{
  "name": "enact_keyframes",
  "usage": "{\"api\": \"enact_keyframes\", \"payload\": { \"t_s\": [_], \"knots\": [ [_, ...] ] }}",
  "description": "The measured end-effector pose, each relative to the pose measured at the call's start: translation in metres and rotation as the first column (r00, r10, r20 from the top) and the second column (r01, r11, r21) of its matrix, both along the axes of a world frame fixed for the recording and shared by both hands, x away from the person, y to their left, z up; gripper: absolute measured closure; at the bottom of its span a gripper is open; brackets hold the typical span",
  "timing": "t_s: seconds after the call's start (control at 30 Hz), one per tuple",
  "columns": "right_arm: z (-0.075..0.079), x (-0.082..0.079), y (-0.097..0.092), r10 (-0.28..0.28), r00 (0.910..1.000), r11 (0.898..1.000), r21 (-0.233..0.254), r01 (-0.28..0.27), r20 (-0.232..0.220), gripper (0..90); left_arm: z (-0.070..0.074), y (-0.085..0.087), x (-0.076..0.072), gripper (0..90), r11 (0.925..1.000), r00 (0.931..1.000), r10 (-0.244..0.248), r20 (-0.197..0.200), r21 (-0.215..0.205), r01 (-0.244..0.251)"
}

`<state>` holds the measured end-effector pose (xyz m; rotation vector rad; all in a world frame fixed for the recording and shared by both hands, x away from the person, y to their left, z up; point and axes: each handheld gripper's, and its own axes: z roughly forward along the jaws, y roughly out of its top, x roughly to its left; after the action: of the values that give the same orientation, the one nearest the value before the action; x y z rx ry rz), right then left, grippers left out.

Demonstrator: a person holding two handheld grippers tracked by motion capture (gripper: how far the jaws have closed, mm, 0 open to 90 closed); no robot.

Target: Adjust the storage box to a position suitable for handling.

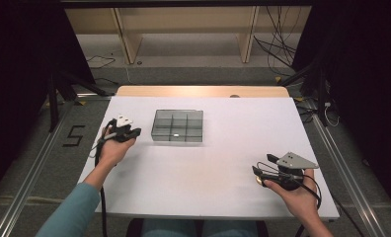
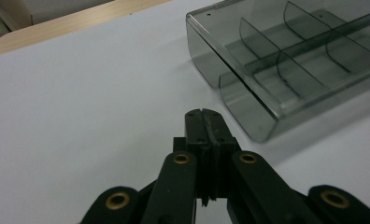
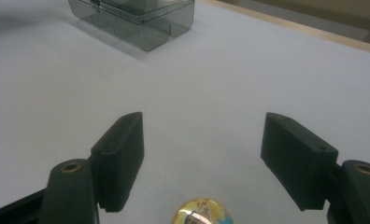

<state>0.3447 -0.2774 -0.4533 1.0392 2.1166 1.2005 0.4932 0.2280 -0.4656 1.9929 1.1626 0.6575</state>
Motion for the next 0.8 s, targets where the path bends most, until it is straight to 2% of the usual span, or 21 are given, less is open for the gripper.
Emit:
{"api": "enact_keyframes", "payload": {
  "t_s": [0.03, 0.07, 0.13, 0.2, 0.33, 0.4, 0.57, 0.8],
  "knots": [
    [0.0, 0.0, 0.0, 0.001, 1.0, 1.0, -0.001, -0.001, -0.001, 30.5, 0.0, -0.003, 0.008, 89.9, 0.9999, 0.9999, -0.013, 0.001, 0.002, 0.013],
    [0.0, 0.0, 0.0, 0.001, 1.0, 1.0, -0.001, -0.001, -0.001, 30.5, 0.0, -0.003, 0.008, 89.9, 0.9999, 0.9999, -0.013, 0.001, 0.002, 0.013],
    [-0.001, 0.0, -0.001, -0.001, 1.0, 1.0, 0.0, 0.001, -0.005, 30.6, -0.001, -0.007, 0.023, 89.9, 0.9997, 0.9997, -0.02, -0.012, 0.016, 0.02],
    [-0.002, 0.0, -0.003, 0.0, 1.0, 1.0, 0.004, 0.0, -0.007, 30.6, -0.005, -0.011, 0.042, 89.9, 0.9993, 0.9986, -0.031, -0.042, 0.019, 0.032],
    [-0.002, 0.001, -0.004, 0.001, 1.0, 1.0, 0.008, -0.001, -0.005, 30.6, -0.009, -0.015, 0.052, 90.0, 0.9989, 0.9973, -0.037, -0.063, 0.027, 0.039],
    [-0.002, 0.001, -0.004, 0.003, 1.0, 1.0, 0.007, -0.003, -0.004, 30.6, -0.011, -0.017, 0.056, 90.0, 0.998, 0.9964, -0.046, -0.071, 0.041, 0.049],
    [-0.002, 0.001, -0.005, 0.001, 1.0, 1.0, 0.008, -0.001, -0.005, 30.6, -0.016, -0.024, 0.06, 90.0, 0.9958, 0.9944, -0.082, -0.066, 0.035, 0.084],
    [-0.001, 0.0, -0.007, -0.002, 1.0, 1.0, 0.007, 0.002, 0.0, 30.7, -0.019, -0.025, 0.062, 90.0, 0.995, 0.993, -0.092, -0.074, 0.032, 0.094]
  ]
}}
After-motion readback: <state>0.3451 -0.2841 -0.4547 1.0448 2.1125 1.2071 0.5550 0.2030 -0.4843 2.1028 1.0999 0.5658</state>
